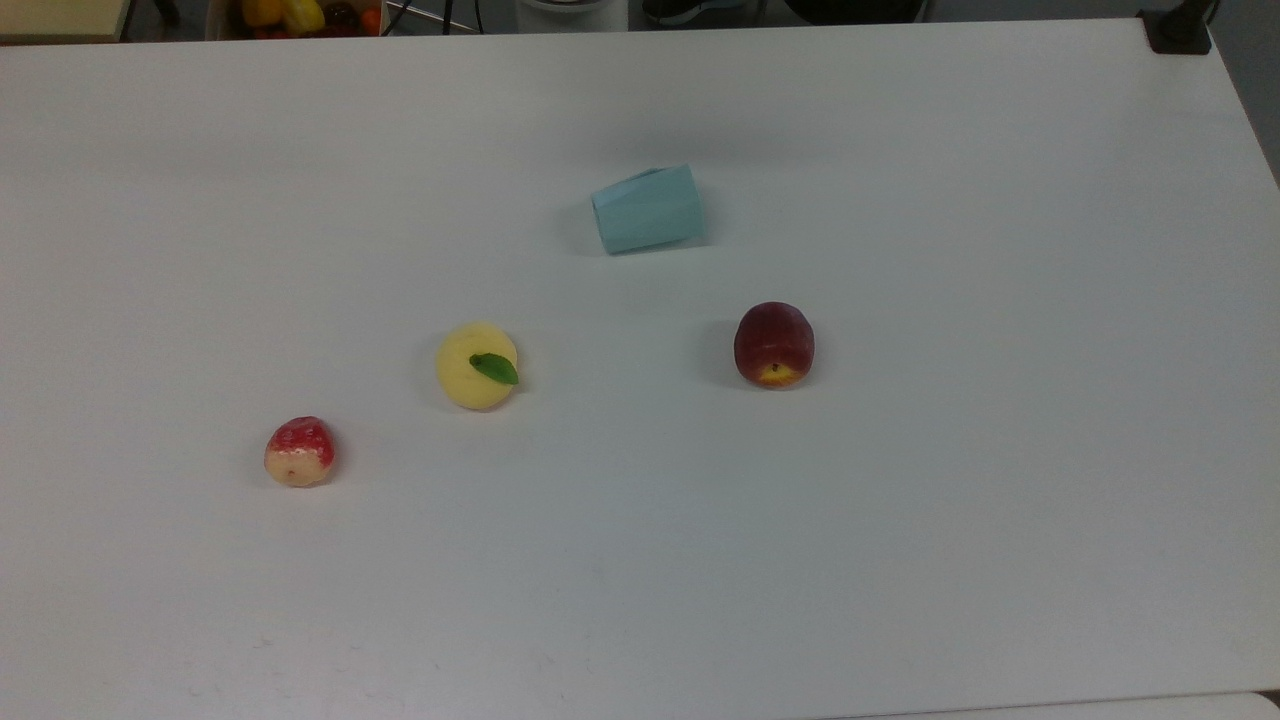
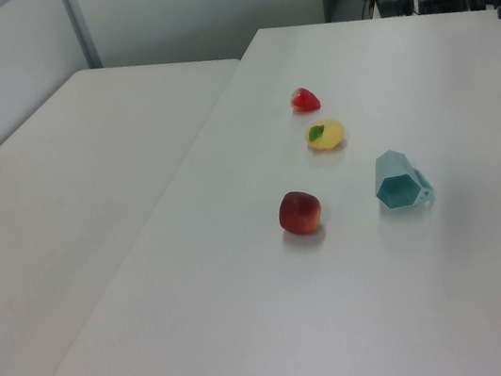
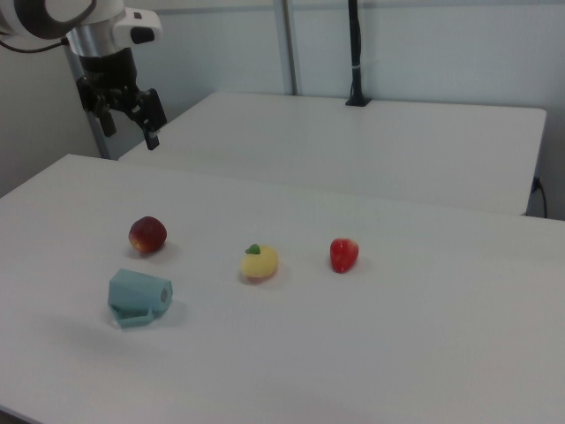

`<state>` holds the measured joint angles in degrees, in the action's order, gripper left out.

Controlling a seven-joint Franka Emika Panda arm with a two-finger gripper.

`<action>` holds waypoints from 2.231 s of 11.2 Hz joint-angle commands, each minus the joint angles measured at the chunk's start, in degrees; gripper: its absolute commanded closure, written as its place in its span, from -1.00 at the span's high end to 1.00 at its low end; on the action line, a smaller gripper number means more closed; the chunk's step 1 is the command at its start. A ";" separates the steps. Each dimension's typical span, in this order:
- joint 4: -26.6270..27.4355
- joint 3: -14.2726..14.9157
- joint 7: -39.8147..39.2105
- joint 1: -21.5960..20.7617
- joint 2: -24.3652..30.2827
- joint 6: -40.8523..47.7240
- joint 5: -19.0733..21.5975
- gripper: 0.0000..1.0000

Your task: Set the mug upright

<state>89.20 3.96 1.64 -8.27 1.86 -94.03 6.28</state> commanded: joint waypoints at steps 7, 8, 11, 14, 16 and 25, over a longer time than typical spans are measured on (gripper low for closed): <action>1.86 0.43 -0.94 -1.22 0.78 -0.89 -1.27 1.00; 1.86 0.43 -0.94 -1.13 0.86 -0.63 -1.19 1.00; 1.77 0.52 -1.03 -1.13 0.60 -0.63 -1.36 1.00; 1.51 0.43 -0.94 -1.92 0.51 0.68 -2.33 1.00; 1.42 0.34 -0.59 -3.32 0.51 1.83 -2.33 1.00; 1.77 -9.22 16.61 -11.32 -4.13 4.73 -16.46 1.00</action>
<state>90.35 -2.63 12.66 -16.65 -0.88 -90.15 -5.13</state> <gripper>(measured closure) 0.000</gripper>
